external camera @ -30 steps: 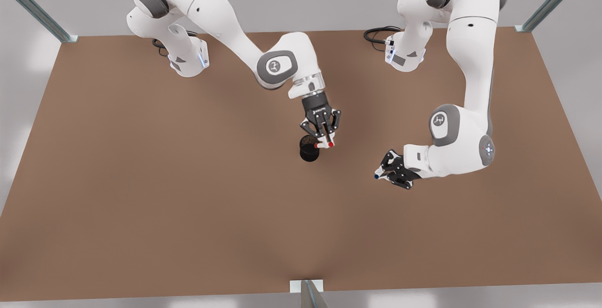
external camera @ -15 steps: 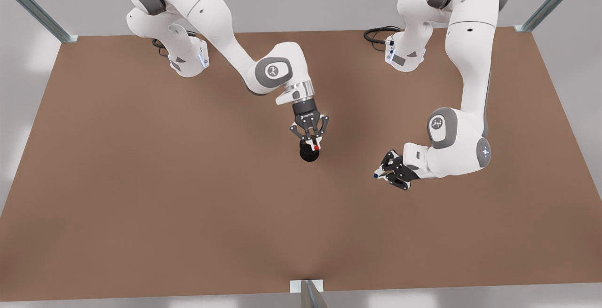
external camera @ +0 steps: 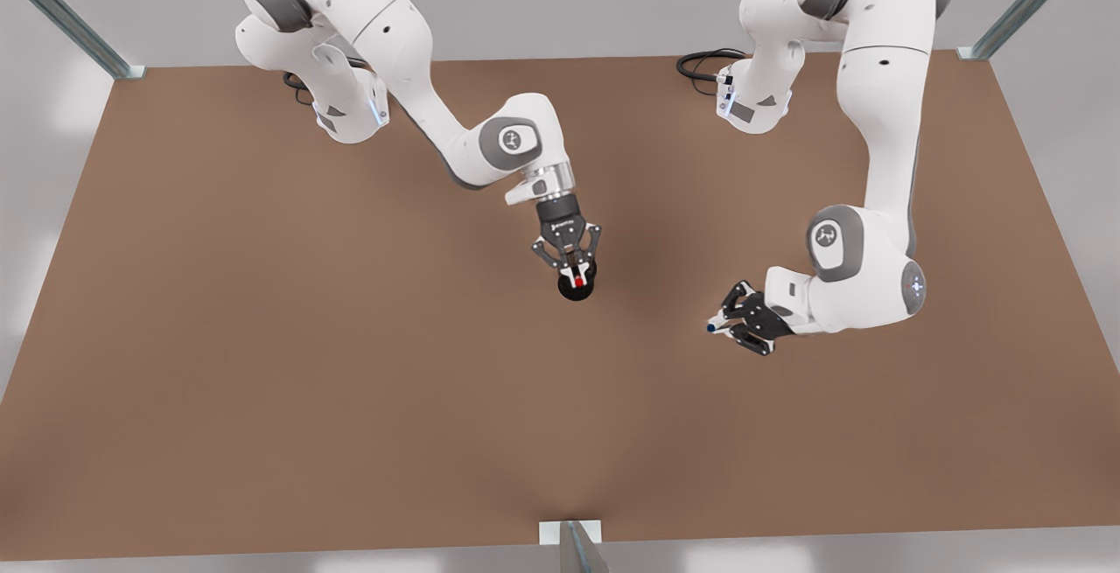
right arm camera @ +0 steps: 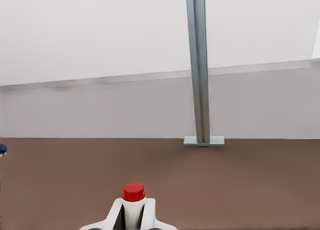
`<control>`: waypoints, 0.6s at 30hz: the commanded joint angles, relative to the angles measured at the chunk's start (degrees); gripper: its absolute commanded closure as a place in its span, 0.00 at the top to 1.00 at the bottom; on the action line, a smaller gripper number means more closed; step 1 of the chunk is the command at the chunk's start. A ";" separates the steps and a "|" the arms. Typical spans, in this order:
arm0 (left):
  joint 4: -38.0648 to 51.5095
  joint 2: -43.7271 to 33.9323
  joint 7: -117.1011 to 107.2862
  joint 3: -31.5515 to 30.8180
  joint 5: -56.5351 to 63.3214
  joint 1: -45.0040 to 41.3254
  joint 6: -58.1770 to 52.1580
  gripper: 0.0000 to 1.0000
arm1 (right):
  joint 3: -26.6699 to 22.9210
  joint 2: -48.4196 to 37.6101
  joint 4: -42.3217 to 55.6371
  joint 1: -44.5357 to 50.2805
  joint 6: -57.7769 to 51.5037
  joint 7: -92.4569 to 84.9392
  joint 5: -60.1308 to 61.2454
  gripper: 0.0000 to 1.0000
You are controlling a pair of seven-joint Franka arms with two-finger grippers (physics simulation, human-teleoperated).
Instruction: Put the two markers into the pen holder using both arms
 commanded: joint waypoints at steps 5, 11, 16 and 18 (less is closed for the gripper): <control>-0.59 0.02 9.22 -0.02 -1.08 0.91 -0.70 0.21 | 0.01 0.48 0.04 -0.50 -1.46 11.24 -1.35 0.21; -0.94 0.02 10.19 -0.02 -1.17 1.52 -0.87 0.21 | 0.01 0.92 -1.45 1.26 -4.27 13.09 -1.43 0.21; -1.03 0.10 10.63 -0.02 -1.78 1.78 -0.87 0.21 | 0.01 0.84 -2.68 1.26 -5.33 14.14 -2.93 0.21; -1.29 0.10 10.72 -0.02 -1.78 2.05 -0.96 0.21 | 0.01 0.84 -3.21 1.26 -5.33 15.37 -4.33 0.21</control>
